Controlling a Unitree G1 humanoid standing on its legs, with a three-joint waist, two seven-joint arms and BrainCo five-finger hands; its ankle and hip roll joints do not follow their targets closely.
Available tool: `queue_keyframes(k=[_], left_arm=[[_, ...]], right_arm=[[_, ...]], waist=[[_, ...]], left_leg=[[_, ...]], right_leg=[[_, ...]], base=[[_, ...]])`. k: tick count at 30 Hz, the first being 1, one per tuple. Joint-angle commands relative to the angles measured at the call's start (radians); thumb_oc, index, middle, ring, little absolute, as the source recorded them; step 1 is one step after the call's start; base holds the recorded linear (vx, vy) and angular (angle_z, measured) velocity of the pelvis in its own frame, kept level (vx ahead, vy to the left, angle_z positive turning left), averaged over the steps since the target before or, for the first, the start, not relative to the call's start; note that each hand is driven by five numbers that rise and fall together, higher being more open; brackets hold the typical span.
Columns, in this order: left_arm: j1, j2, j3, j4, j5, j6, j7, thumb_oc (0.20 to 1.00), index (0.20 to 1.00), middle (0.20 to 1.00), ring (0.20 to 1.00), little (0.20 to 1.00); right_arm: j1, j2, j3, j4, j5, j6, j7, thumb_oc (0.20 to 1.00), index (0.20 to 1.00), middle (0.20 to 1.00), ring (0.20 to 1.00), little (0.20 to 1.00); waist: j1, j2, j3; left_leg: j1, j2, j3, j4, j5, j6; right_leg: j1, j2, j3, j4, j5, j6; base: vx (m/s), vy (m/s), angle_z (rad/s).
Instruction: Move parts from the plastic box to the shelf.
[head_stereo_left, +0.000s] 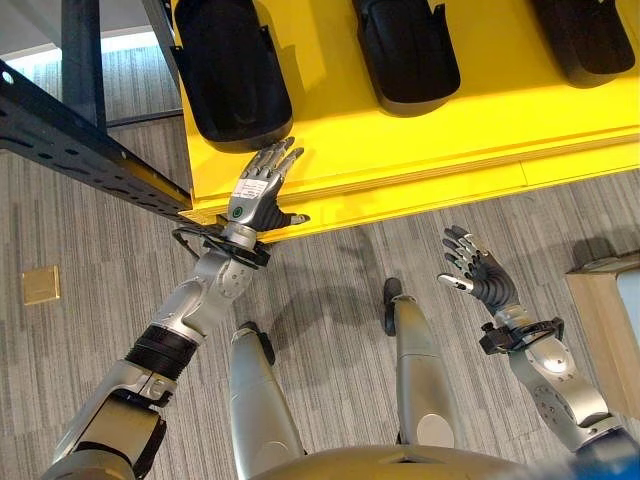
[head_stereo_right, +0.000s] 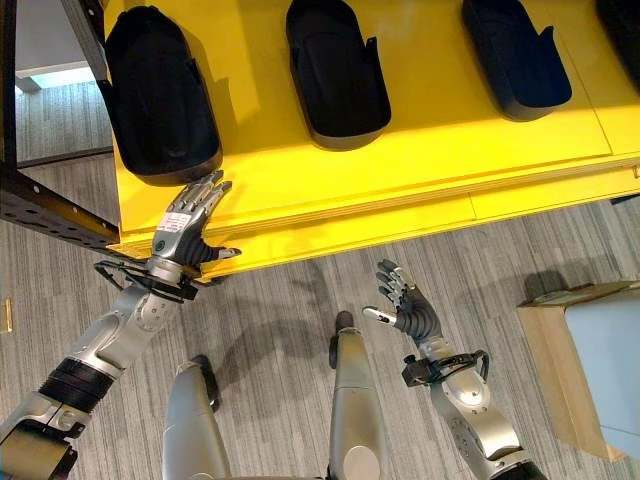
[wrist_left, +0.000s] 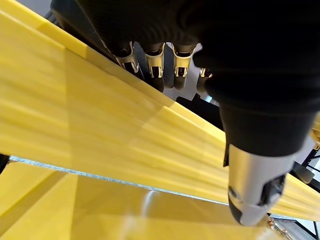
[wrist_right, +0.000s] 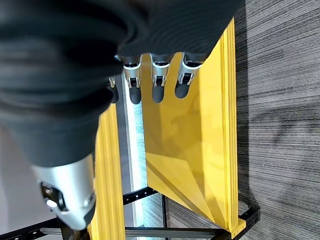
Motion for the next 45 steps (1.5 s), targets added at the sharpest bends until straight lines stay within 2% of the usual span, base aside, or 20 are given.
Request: queue_keyframes(k=[1,13,21,29,34,35,36,45], left_arm=[[0.06,0.002,0.084,0.096,-0.047,0.058,0.039,1.0,1.0,1.0,1.0,1.0],[0.034,0.012,0.109,0.116,-0.049,0.069,0.061,1.0,1.0,1.0,1.0,1.0],[-0.022,0.013,0.088,0.11,-0.057,0.06,0.071,1.0,1.0,1.0,1.0,1.0],[0.029,-0.005,0.037,-0.009,-0.147,-0.025,-0.004,1.0,1.0,1.0,1.0,1.0],[0.03,-0.004,0.038,-0.011,-0.147,-0.025,-0.005,1.0,1.0,1.0,1.0,1.0],[0.072,0.01,-0.004,-0.117,-0.193,-0.08,-0.076,1.0,1.0,1.0,1.0,1.0],[0.08,0.015,-0.007,-0.138,-0.194,-0.086,-0.086,1.0,1.0,1.0,1.0,1.0],[0.157,0.079,-0.016,-0.272,-0.243,-0.14,-0.145,1.0,1.0,1.0,1.0,1.0]], right_arm=[[0.017,-0.012,-0.032,-0.048,0.018,-0.022,0.01,1.0,1.0,1.0,1.0,1.0],[0.025,-0.013,-0.035,-0.05,0.019,-0.019,0.013,1.0,1.0,1.0,1.0,1.0],[0.023,-0.014,-0.031,-0.046,0.023,-0.022,0.011,1.0,1.0,1.0,1.0,1.0],[0.003,-0.008,-0.014,-0.034,0.028,-0.03,0.007,1.0,1.0,1.0,1.0,1.0],[0.003,-0.008,-0.013,-0.034,0.028,-0.03,0.007,1.0,1.0,1.0,1.0,1.0],[-0.002,-0.009,-0.009,-0.035,0.032,-0.044,0.005,1.0,1.0,1.0,1.0,1.0],[-0.001,-0.01,-0.008,-0.038,0.031,-0.046,0.006,1.0,1.0,1.0,1.0,1.0],[0.001,-0.017,-0.005,-0.048,0.027,-0.063,0.007,1.0,1.0,1.0,1.0,1.0]], waist=[[0.022,-0.009,-0.042],[0.017,-0.008,-0.044],[0.012,-0.008,-0.044],[0.018,-0.009,-0.038],[0.018,-0.009,-0.039],[0.021,-0.011,-0.033],[0.022,-0.013,-0.028],[0.03,-0.011,-0.018]], left_leg=[[-0.08,-0.043,0.01,-0.073,0.123,0.06],[-0.079,-0.043,0.012,-0.073,0.124,0.06],[-0.078,-0.042,0.016,-0.075,0.126,0.058],[-0.076,-0.046,0.012,-0.077,0.127,0.061],[-0.076,-0.046,0.012,-0.076,0.127,0.061],[-0.08,-0.05,0.007,-0.084,0.134,0.063],[-0.091,-0.051,0.009,-0.09,0.161,0.071],[-0.079,-0.058,0.006,-0.099,0.165,0.073]], right_leg=[[0.019,0.003,-0.032,0.056,-0.045,-0.047],[0.019,0.005,-0.03,0.053,-0.04,-0.047],[0.021,0.005,-0.029,0.047,-0.034,-0.045],[0.026,0.006,-0.03,0.047,-0.034,-0.045],[0.026,0.006,-0.03,0.047,-0.034,-0.045],[0.029,0.004,-0.035,0.042,-0.03,-0.046],[0.02,0.003,-0.038,0.034,-0.006,-0.053],[0.036,0.004,-0.044,0.027,-0.006,-0.051]], base=[[0.0,0.0,0.0],[0.0,0.0,0.0],[0.0,0.0,0.0],[0.0,0.0,0.0],[0.0,0.0,0.0],[-0.12,-0.028,0.01],[-0.12,-0.028,0.03],[-0.01,-0.001,0.0]])
